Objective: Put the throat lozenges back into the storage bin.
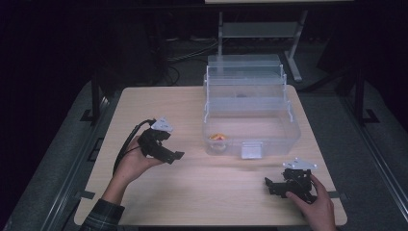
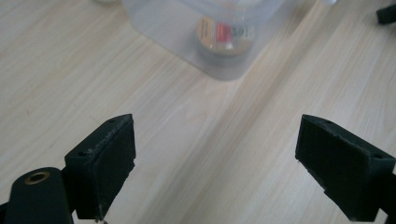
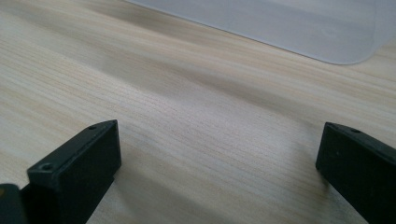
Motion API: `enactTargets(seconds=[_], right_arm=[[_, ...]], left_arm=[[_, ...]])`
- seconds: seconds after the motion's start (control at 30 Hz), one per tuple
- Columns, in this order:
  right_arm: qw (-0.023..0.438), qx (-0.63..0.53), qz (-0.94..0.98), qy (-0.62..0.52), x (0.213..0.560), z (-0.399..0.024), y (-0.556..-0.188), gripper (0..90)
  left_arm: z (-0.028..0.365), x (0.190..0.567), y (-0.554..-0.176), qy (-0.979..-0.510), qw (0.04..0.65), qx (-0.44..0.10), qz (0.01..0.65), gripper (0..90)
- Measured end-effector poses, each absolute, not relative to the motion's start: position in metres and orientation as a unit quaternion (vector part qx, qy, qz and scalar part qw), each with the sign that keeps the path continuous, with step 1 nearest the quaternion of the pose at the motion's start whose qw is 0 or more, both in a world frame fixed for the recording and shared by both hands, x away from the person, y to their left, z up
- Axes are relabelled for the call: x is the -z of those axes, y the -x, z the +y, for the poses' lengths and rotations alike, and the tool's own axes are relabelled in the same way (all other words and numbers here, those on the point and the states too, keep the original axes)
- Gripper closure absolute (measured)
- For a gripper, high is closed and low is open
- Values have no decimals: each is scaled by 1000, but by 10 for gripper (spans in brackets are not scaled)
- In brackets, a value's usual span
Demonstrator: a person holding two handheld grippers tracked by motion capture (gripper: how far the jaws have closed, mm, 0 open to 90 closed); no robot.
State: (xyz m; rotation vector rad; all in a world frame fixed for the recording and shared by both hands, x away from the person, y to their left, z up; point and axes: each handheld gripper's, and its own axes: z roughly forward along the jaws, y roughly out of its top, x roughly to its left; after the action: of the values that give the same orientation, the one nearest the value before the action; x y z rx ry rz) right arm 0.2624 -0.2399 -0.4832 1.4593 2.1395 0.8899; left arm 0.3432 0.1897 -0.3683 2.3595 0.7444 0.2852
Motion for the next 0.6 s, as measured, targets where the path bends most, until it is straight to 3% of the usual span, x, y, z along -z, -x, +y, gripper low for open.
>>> enactTargets(seconds=[0.6], right_arm=[[200,-318,765,-523,483,-240,-262,0]], left_arm=[[218,408,-303,-882,338,-141,296,114]])
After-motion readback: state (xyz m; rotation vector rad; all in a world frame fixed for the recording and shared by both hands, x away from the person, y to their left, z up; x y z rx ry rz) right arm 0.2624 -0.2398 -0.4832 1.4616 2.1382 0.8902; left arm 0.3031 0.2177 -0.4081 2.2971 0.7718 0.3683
